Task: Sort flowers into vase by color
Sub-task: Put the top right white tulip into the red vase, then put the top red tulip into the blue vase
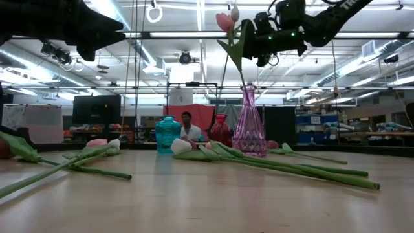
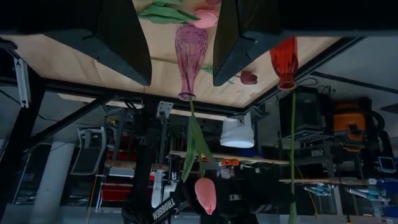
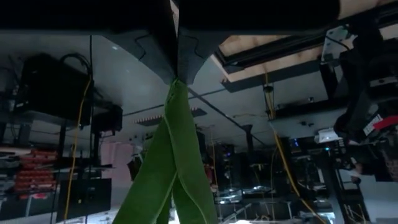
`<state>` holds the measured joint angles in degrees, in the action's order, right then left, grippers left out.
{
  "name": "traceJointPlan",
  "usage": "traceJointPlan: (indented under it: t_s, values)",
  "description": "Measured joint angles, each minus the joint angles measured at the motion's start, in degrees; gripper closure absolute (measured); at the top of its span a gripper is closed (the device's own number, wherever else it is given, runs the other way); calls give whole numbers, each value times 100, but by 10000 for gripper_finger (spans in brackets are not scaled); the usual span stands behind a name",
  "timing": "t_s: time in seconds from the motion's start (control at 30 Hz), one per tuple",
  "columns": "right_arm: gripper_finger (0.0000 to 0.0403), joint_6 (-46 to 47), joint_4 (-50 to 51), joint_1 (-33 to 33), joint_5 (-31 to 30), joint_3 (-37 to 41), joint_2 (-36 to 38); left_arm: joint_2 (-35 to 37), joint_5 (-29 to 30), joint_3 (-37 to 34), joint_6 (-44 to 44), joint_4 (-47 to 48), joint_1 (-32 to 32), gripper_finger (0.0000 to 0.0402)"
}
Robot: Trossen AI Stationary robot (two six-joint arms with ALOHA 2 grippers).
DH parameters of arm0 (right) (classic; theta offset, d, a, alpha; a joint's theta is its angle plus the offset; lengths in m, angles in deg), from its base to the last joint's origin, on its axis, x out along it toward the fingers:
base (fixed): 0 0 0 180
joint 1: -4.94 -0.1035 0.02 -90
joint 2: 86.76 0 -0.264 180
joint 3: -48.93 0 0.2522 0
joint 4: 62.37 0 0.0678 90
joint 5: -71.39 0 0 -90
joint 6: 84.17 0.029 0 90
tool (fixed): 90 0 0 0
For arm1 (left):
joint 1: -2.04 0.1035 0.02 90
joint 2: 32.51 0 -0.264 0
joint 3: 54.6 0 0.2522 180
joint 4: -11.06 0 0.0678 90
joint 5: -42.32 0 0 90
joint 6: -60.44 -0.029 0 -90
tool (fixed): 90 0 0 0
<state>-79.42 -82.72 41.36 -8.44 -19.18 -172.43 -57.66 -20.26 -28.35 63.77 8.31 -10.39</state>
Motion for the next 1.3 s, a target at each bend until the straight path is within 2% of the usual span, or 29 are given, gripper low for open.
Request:
traceJointPlan:
  t_s: [0.33, 0.57, 0.67, 0.83, 1.03, 1.13, 1.3]
  values:
    - [394, -117, 643, 6, -47, 4, -22, 2, -2, 0, 186, 14, -1, 225]
    - [391, -129, 628, -165, -4, 7, -405, 0, 0, 0, 188, 13, -1, 225]
    - [372, -133, 597, -259, -77, 9, -644, 1, 0, 0, 189, 11, 0, 225]
    - [301, -181, 940, -299, -62, 11, -780, 2, 0, 0, 190, 20, -1, 225]
    - [236, -195, 2406, -299, -48, 11, -377, 1, 0, 0, 200, 121, -1, 225]
    - [223, -21, 3386, -353, -192, 11, -162, 0, 1, 0, 203, 155, -1, 225]
    - [224, 793, 5340, -643, -782, 11, -98, 0, 0, 0, 203, 151, -1, 225]
